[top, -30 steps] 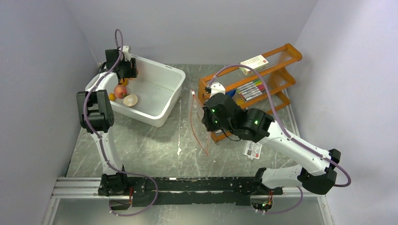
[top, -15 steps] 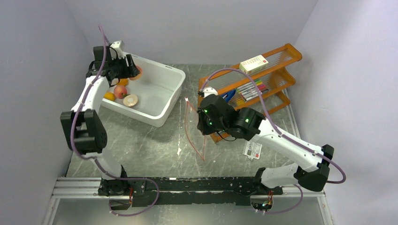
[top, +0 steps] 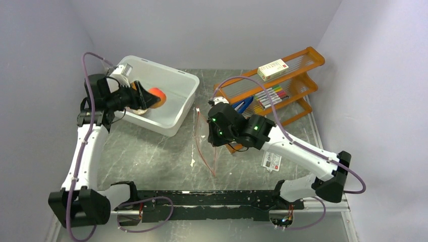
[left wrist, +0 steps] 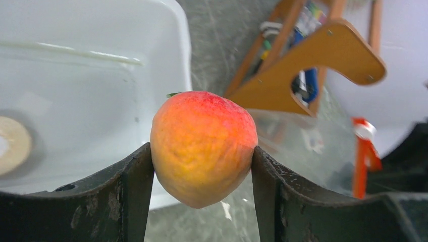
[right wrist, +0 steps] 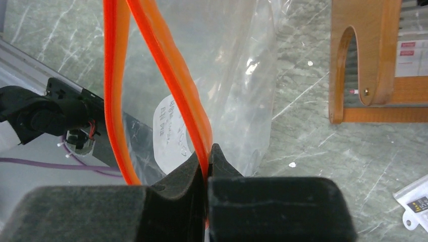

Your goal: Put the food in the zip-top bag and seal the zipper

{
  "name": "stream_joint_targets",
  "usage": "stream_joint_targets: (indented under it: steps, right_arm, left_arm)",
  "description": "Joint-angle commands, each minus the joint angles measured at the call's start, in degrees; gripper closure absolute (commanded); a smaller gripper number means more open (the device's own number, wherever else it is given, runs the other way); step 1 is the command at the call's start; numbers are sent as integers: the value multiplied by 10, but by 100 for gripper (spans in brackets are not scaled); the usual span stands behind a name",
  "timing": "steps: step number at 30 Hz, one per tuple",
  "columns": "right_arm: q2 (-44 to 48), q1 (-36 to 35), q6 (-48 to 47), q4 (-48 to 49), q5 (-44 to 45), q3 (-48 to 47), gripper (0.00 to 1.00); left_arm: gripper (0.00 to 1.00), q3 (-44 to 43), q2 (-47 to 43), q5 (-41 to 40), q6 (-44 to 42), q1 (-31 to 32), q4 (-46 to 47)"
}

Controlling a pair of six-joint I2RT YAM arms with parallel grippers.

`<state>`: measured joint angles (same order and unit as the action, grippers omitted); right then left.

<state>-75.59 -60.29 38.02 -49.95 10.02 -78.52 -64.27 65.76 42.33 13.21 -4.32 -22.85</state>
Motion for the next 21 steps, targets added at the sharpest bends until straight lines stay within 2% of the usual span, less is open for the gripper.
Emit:
stream_joint_targets:
  steps: [1, 4, 7, 13, 17, 19, 21]
  right_arm:
    - [-28, 4, 19, 15, -2, -4, 100]
    - [-52, 4, 26, 6, -2, -22, 100]
    - [-70, 4, 33, 10, -10, -32, 100]
    - [-95, 4, 44, 25, -33, -46, 100]
    - [-95, 4, 51, 21, -23, -70, 100]
    - [-95, 4, 55, 19, -19, -79, 100]
    - [-97, 4, 59, 16, -15, -84, 100]
  left_arm:
    - [52, 52, -42, 131, 39, 3, -13]
    - [51, 88, -83, 198, 71, 4, 10]
    - [49, 129, -135, 244, 157, 10, 86]
    - [47, 198, -191, 254, 314, 51, 241]
    - [46, 213, -201, 239, 388, 99, 336]
    - [46, 213, -197, 219, 401, 137, 365]
    - [46, 206, -186, 188, 372, 174, 337]
